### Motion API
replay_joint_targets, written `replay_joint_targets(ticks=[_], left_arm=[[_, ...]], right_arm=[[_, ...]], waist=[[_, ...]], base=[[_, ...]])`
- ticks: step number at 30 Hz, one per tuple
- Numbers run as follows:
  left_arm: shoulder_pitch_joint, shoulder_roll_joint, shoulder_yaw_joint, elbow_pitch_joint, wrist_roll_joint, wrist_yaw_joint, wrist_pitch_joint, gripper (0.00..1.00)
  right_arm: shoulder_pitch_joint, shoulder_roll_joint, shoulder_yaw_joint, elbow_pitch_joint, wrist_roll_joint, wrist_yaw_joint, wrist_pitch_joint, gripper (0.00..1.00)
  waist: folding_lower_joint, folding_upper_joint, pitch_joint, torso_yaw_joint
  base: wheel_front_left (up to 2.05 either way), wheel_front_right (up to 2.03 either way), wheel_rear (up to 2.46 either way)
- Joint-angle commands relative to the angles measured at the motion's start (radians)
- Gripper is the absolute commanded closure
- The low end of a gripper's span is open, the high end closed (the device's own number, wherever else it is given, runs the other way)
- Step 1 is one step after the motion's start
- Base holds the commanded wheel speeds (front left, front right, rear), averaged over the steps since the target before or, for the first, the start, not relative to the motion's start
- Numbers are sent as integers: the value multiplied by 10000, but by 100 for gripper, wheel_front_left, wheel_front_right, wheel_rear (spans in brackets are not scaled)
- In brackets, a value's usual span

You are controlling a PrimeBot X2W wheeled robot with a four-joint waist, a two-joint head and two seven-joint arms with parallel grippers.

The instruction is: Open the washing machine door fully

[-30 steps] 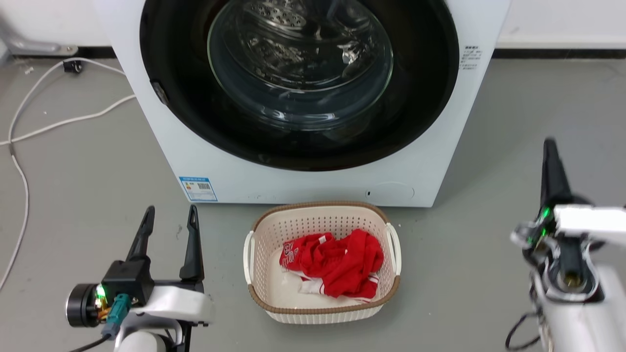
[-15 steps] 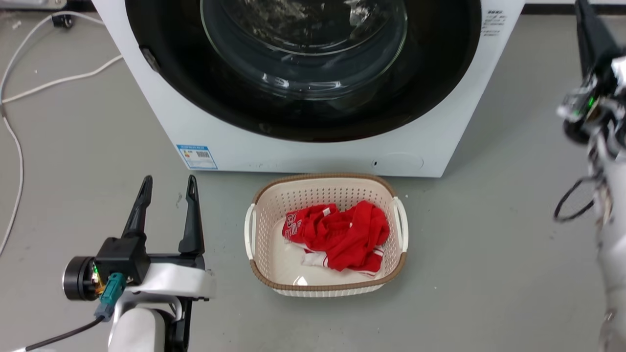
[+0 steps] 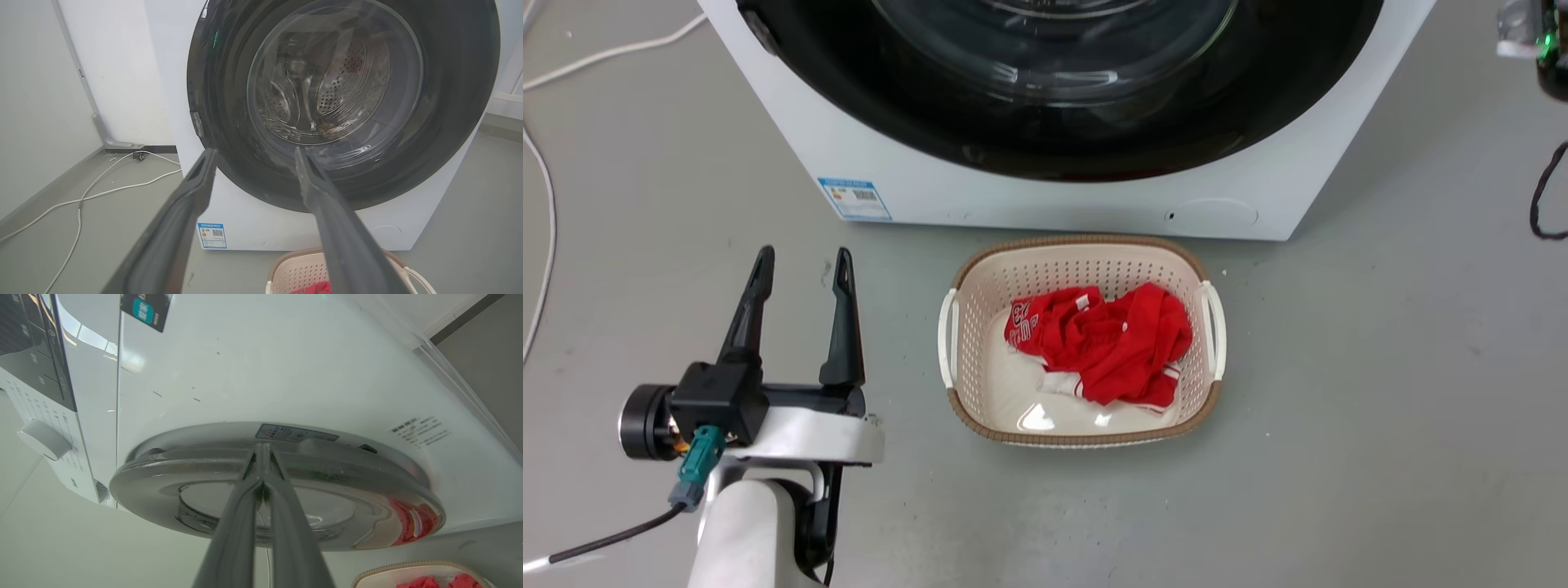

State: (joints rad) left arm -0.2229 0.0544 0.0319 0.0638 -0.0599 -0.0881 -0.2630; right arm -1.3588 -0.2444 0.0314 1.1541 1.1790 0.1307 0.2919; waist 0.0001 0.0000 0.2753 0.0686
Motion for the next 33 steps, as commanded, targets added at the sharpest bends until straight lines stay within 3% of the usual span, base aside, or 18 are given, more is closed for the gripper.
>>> replay_joint_targets(ticks=[1, 8, 20, 33], left_arm=[[-162, -3, -6, -72, 39, -18, -26, 0], [-401, -12, -55, -234, 51, -107, -26, 0], [-734, -25, -51, -385, 71, -198, -26, 0], [-749, -35, -13, -290, 66, -221, -26, 0]], right_arm=[[-227, 33, 44, 153, -100, -1, 24, 100], [-1370, 99, 391, 1144, -847, 1, -71, 100], [-1910, 115, 375, 1346, -1518, 1, 8, 100], [-1968, 622, -483, 1358, -994, 22, 1839, 100]], waist=[[-1, 0, 171, 60], [-1, 0, 730, 198], [-1, 0, 1367, 227], [-1, 0, 1509, 295]], base=[[0, 0, 0], [0, 0, 0], [0, 0, 0], [0, 0, 0]])
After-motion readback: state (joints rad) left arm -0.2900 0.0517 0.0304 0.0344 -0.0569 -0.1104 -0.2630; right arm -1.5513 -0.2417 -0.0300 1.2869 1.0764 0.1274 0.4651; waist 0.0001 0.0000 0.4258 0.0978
